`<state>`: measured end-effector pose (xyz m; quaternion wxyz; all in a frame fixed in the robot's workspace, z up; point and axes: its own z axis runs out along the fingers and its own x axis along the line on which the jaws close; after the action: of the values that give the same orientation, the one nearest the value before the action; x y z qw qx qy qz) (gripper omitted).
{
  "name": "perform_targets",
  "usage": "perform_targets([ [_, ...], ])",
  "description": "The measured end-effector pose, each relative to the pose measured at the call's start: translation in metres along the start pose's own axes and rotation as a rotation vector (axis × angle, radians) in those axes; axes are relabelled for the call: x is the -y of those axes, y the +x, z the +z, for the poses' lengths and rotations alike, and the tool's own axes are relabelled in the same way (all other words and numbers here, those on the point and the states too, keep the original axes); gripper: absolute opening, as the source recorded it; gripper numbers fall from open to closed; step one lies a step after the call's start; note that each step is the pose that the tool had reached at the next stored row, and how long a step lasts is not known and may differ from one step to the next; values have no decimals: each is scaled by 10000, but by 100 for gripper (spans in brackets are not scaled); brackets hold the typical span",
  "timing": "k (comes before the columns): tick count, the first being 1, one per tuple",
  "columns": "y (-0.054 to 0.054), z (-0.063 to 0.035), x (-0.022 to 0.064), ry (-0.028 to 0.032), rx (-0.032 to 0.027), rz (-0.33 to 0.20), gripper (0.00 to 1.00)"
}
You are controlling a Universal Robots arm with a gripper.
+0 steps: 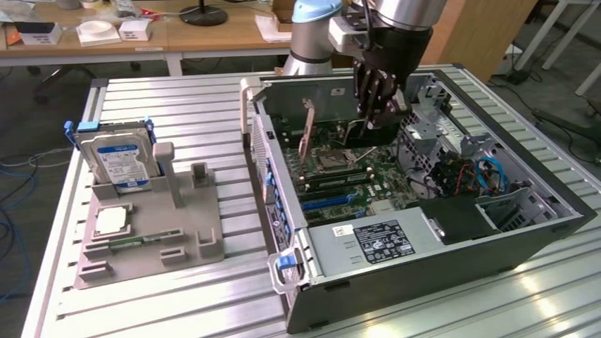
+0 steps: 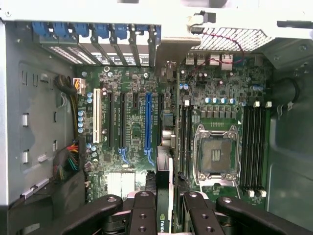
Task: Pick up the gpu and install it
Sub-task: 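Insert the gpu into the slot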
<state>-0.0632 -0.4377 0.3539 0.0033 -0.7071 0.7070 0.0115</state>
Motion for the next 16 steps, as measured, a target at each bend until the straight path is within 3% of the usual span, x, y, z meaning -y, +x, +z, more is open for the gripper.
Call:
perform_targets([
  [12, 0, 12, -214, 0, 1, 1, 26],
  [16, 0, 12, -220, 0, -1, -1, 26],
])
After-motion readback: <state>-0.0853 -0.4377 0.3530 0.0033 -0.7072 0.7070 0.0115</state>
